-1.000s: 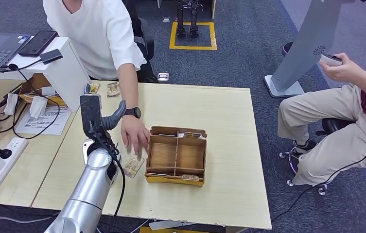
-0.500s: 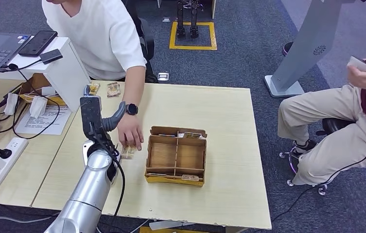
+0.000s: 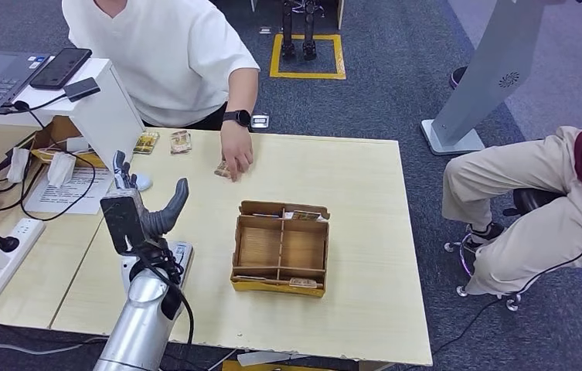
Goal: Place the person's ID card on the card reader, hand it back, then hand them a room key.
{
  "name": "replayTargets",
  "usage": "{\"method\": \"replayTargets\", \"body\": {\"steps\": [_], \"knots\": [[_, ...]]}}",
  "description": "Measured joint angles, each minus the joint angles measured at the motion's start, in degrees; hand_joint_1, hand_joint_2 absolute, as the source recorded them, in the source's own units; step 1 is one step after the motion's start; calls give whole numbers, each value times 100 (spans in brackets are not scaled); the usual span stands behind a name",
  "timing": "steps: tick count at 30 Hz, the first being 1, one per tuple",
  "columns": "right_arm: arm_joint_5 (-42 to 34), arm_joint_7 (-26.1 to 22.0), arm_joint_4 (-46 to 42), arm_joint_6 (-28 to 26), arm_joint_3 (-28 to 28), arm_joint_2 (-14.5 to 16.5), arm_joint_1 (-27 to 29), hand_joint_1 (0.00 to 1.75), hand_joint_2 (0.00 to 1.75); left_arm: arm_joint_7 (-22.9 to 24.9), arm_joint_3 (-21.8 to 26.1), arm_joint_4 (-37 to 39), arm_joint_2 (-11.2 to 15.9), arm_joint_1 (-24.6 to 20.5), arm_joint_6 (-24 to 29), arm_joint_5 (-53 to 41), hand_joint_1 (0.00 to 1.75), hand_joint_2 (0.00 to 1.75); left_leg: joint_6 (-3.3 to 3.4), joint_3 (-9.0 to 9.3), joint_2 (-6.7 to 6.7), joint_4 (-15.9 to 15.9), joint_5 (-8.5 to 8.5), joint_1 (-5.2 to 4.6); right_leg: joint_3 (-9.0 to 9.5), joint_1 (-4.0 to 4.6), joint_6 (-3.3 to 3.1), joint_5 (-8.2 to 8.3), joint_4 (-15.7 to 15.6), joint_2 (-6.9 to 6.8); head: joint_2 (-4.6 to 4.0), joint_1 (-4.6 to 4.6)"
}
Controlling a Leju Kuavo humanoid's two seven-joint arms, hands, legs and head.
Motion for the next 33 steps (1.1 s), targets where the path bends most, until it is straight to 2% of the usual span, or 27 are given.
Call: {"method": "replayTargets", "body": {"steps": [10, 16, 23, 29, 33], "knots": [[-57, -205, 0, 0, -220, 43, 159, 0, 175, -606, -447, -1543, 371, 1174, -798, 425, 0, 175, 0, -2, 1, 0, -1, 0, -3, 0, 1, -2, 0, 0, 1, 0], [-106, -312, 0, 1, -246, 46, 185, 0, 175, -968, -896, -2099, 694, 1674, -1571, 359, 0, 175, 1, -2, 1, -1, -1, 0, -4, 0, 1, -2, -1, 1, 1, 0], [-95, -273, 0, 1, -212, 46, 167, 0, 175, -1250, -1372, -2278, 959, 1854, -2204, 76, 0, 175, 1, -2, 1, 0, 0, 0, -2, 0, 1, -1, 0, -1, 1, 1], [-91, -284, 0, 1, -183, 46, 149, 0, 175, -1444, -1582, -2317, 1096, 1862, -2352, -171, 0, 175, 0, -2, 0, 0, 0, 0, -2, 0, 1, -1, 0, -1, 0, 0], [-89, -315, 0, 1, -152, 46, 123, 0, 175, -1649, -1738, -2363, 1216, 1861, -2469, -731, 0, 175, 1, -2, 1, 0, 0, 0, -2, 0, 1, -2, 0, -1, 0, 1]]}}
